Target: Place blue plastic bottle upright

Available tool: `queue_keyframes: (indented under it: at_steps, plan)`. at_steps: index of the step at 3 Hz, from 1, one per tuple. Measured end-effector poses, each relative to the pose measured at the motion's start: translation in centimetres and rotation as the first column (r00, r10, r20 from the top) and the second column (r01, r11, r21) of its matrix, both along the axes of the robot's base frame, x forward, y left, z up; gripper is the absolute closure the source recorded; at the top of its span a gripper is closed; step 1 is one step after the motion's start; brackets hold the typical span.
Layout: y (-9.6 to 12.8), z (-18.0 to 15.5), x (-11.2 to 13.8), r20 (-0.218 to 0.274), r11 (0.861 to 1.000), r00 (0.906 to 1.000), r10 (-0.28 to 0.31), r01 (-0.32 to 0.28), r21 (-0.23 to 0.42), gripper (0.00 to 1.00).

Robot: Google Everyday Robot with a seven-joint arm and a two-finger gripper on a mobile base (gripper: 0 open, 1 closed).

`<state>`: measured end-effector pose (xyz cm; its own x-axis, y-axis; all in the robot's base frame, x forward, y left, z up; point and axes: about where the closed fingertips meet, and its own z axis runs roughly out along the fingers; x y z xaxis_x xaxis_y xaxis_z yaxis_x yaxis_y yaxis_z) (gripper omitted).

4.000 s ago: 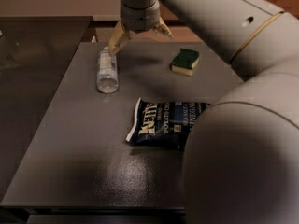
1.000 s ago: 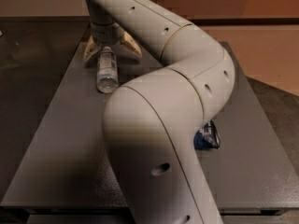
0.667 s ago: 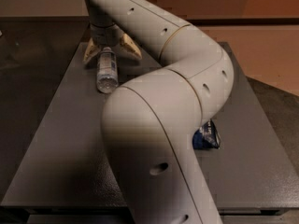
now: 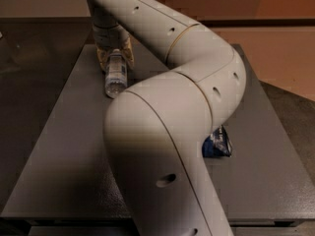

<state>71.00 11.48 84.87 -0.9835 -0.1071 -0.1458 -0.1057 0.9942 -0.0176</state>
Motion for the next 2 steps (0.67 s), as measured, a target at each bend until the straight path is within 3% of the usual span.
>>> queue_keyframes:
  at_steps: [1,2]
  plan:
    - [0.4,0.9,-0.2,0.016,1.0,0.9995,0.025,-0.025,0.008,0.65]
    - [0.6,2.3,-0.3,0.074,0.996,0.9942,0.078,-0.081,0.041,0.88]
